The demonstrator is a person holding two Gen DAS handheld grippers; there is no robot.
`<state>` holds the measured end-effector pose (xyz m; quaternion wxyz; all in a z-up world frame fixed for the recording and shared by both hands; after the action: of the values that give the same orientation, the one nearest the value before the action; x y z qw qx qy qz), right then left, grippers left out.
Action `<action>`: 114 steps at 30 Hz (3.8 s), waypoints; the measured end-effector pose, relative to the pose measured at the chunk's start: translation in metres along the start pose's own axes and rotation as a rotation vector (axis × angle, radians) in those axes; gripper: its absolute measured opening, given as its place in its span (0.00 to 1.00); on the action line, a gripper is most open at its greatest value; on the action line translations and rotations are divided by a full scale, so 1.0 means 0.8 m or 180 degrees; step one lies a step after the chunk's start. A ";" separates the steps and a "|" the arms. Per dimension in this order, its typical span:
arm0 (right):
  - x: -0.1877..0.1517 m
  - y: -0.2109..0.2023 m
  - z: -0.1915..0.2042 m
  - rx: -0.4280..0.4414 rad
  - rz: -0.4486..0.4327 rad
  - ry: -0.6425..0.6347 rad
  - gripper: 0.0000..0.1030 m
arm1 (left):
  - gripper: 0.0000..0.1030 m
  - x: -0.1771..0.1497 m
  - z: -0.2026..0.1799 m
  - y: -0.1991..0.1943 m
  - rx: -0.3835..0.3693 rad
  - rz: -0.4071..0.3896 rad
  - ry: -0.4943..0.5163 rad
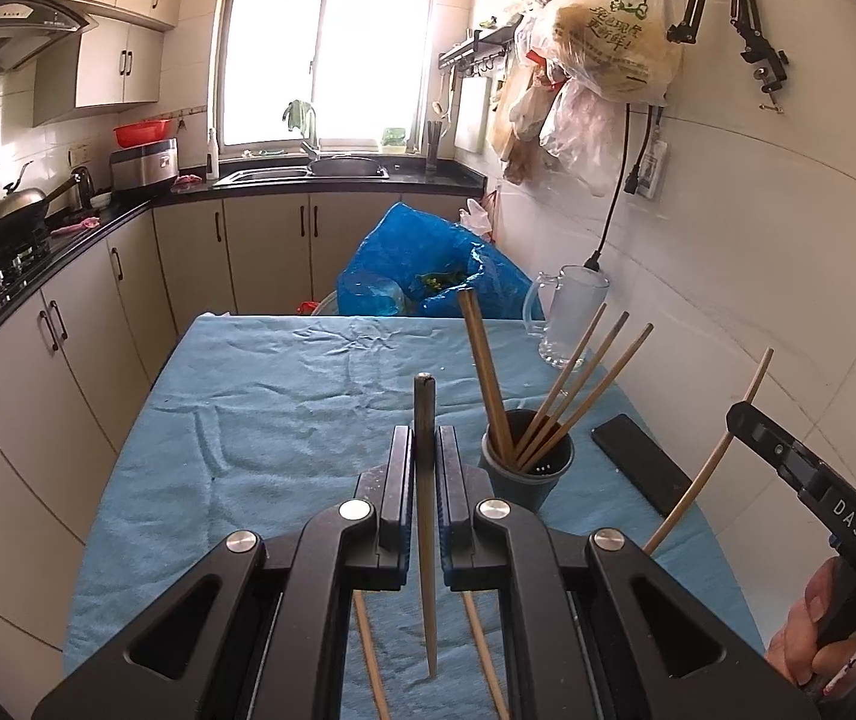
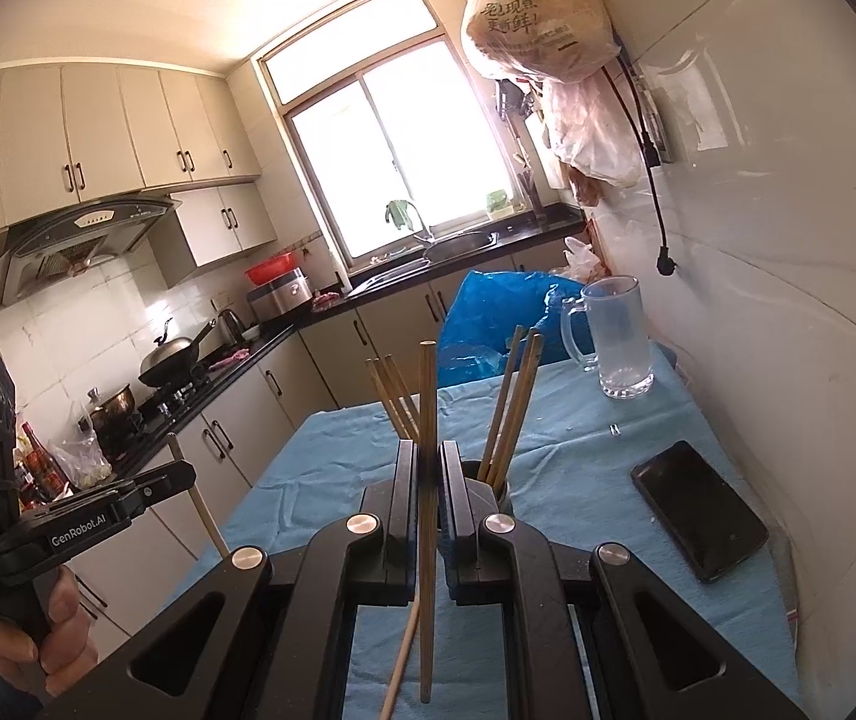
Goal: Organize utensils
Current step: 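Lift both held chopsticks upright, carry them over the black cup, lower in, then open the left tool into the cup while the right tool releases its chopstick, then grasp a chopstick with the right tool while the left tool approaches others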
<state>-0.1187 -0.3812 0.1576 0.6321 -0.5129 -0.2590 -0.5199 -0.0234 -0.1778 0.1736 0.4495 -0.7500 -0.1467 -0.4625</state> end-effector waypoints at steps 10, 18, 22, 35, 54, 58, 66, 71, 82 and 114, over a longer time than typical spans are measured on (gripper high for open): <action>0.028 -0.005 -0.007 -0.0039 -0.0095 0.0032 0.07 | 0.06 0.032 -0.018 0.007 -0.0086 -0.0066 0.0052; 0.071 -0.005 -0.006 -0.0063 -0.0235 0.0023 0.07 | 0.06 0.084 -0.036 0.009 -0.0175 -0.0219 0.0065; 0.098 -0.003 -0.002 -0.0101 -0.0350 -0.0002 0.07 | 0.06 0.113 -0.045 0.010 -0.0221 -0.0312 0.0055; 0.143 0.051 0.001 -0.0309 -0.0527 0.0047 0.07 | 0.06 0.156 -0.037 0.061 -0.0279 -0.0486 -0.0340; 0.080 0.131 -0.018 -0.0469 -0.0058 -0.0095 0.07 | 0.06 0.097 -0.007 0.133 -0.0245 -0.0123 -0.0488; 0.069 0.137 -0.018 -0.0462 0.0013 -0.0093 0.07 | 0.06 0.090 -0.004 0.141 -0.0255 -0.0046 -0.0521; 0.070 0.129 -0.021 -0.0394 0.0052 -0.0011 0.08 | 0.31 0.087 -0.003 0.138 -0.0303 0.0001 -0.0586; 0.083 0.099 -0.020 -0.0357 -0.0079 0.0048 0.12 | 0.33 0.089 0.004 0.111 -0.0314 -0.0088 -0.0611; 0.012 0.040 -0.022 -0.0207 0.0132 0.0125 0.25 | 0.36 0.000 0.069 0.074 -0.0101 0.0147 -0.0751; -0.201 0.257 0.044 -0.0418 0.1962 -0.0402 0.29 | 0.36 -0.209 0.155 0.098 0.0128 0.1053 -0.1069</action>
<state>0.0257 -0.2997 -0.0471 0.7081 -0.6381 -0.0961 -0.2867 0.0074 -0.0877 -0.0278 0.5034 -0.8211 -0.1037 -0.2483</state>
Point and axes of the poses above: each gripper's, at about its wrist camera, not at the fingertips, and y roughly the way its jaws point, z to its left, x to its top, the point moved 7 cm from there along y, roughly the way its jaws point, and after that the axes turned 7 degrees about -x, right-handed, at the moved point
